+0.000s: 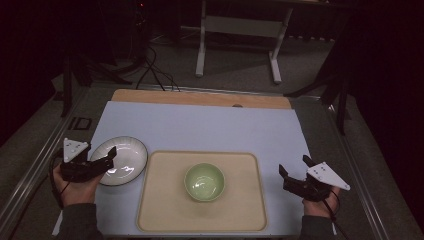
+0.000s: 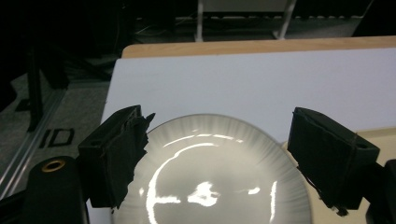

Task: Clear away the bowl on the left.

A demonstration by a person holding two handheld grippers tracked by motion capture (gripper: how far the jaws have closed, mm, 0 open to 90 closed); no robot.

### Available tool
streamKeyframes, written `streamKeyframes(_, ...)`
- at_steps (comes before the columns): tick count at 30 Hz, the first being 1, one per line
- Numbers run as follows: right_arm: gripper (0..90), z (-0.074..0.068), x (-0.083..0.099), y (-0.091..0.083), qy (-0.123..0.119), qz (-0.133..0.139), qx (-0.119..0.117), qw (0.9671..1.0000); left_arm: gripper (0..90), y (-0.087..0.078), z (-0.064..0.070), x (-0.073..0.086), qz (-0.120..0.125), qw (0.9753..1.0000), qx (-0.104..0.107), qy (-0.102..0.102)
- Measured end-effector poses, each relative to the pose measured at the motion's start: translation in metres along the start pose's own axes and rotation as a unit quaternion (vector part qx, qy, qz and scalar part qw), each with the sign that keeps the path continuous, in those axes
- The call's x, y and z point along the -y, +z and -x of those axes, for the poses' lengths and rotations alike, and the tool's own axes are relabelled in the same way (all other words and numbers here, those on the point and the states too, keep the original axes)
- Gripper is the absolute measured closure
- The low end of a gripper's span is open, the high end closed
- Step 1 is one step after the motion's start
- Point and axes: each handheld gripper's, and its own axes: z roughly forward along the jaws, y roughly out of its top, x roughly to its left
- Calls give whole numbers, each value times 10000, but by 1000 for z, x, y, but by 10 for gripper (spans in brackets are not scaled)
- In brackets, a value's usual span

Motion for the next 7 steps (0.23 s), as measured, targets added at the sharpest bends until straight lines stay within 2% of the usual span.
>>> streamKeyframes(4,134,0,0,0,27,9,13,10000,195,1,-2,4,-72,9999,-64,34)
streamKeyframes(7,134,1,0,-1,69,25,25,10000,195,-1,-1,5,-17,10000,-40,28)
